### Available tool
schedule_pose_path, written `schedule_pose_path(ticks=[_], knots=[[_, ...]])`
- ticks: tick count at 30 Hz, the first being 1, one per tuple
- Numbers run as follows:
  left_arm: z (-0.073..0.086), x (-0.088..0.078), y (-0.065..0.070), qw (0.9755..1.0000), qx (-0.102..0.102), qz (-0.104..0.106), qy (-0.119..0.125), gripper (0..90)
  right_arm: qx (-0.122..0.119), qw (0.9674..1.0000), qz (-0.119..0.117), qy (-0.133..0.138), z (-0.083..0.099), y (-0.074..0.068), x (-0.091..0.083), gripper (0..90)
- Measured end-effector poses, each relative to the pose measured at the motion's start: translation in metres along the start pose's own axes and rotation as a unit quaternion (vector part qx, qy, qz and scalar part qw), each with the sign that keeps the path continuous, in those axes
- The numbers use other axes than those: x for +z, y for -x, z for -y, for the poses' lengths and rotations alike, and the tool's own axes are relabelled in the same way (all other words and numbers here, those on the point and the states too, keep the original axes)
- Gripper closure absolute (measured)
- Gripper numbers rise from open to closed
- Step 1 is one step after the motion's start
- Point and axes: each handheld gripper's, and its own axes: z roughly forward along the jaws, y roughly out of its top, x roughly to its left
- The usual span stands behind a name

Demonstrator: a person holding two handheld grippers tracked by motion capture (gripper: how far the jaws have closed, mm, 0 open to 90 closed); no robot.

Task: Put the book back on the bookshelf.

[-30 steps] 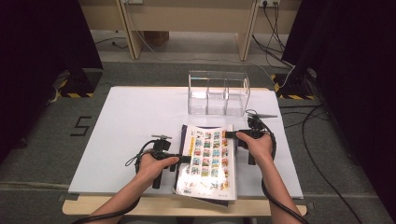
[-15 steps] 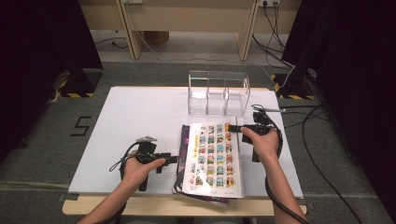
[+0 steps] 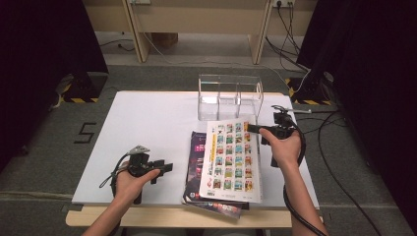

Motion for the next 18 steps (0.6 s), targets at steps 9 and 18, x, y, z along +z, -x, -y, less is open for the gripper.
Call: schedule_pose_path(ticks=[9, 18], knots=[[0.016, -0.011, -0.014, 0.9995, -0.012, -0.025, 0.018, 49.7, -0.019, 0.9986, 0.032, 0.037, -0.007, -0.006, -0.017, 73.9], [0.025, -0.02, -0.027, 0.9975, -0.012, -0.059, 0.036, 47.2, -0.039, 0.9943, 0.07, 0.071, -0.017, -0.011, -0.033, 73.9]])
